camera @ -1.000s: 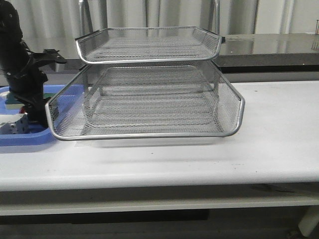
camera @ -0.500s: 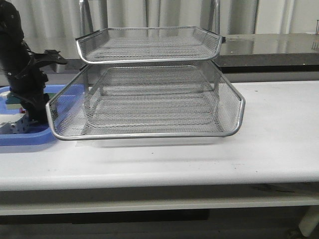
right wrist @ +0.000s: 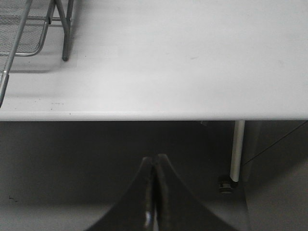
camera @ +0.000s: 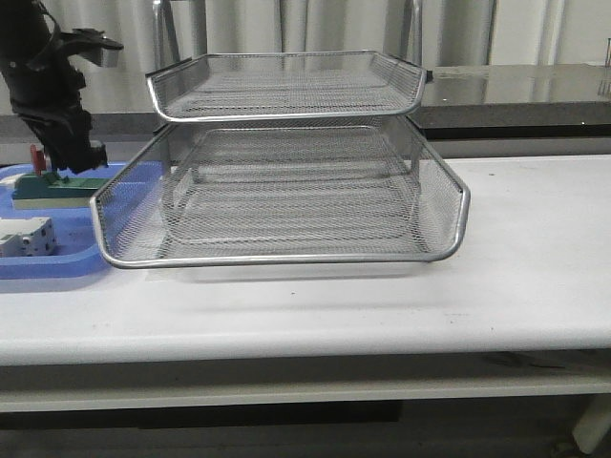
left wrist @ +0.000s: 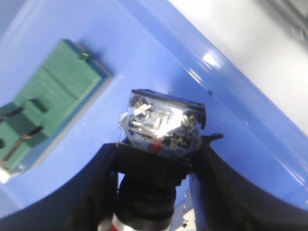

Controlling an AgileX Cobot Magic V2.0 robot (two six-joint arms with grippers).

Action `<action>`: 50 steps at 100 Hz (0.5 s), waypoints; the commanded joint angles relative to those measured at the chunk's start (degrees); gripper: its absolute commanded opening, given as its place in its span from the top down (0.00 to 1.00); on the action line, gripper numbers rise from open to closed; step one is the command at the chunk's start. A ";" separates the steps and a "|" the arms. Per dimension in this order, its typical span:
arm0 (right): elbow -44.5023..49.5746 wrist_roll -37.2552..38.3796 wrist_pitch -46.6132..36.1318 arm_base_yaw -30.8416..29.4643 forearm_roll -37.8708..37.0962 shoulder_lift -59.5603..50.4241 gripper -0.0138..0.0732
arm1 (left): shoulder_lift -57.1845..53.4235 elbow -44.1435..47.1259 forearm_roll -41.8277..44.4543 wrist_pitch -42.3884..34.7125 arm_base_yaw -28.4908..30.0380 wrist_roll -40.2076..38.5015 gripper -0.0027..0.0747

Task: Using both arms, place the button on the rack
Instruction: 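Lift the red-capped button with the left gripper toward the rack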

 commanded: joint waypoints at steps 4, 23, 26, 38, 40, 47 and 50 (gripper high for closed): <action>-1.49 -0.12 -3.14 -0.09 -1.76 0.11 0.92 | -6.54 -2.82 -0.39 2.30 -0.21 -2.84 0.99; -1.49 -0.12 -3.01 -0.09 -1.76 0.11 0.92 | -11.26 -2.18 -0.75 2.30 -0.21 -9.03 0.99; -1.49 -0.12 -2.96 -0.09 -1.76 0.11 0.92 | -12.32 -1.76 -0.76 2.30 -0.21 -9.50 0.99; -1.49 -0.12 -2.96 -0.09 -1.76 0.11 0.92 | -16.39 1.28 -1.34 2.30 -0.58 -10.13 0.99; -1.49 -0.12 -2.96 -0.09 -1.76 0.11 0.92 | -17.18 2.01 -1.51 2.30 -0.70 -10.28 0.99; -1.49 -0.12 -2.96 -0.09 -1.76 0.11 0.92 | -20.02 4.85 -2.55 2.30 -1.08 -10.27 0.99; -1.49 -0.12 -2.96 -0.09 -1.76 0.11 0.92 | -21.17 6.50 -3.05 2.30 -1.42 -10.27 0.99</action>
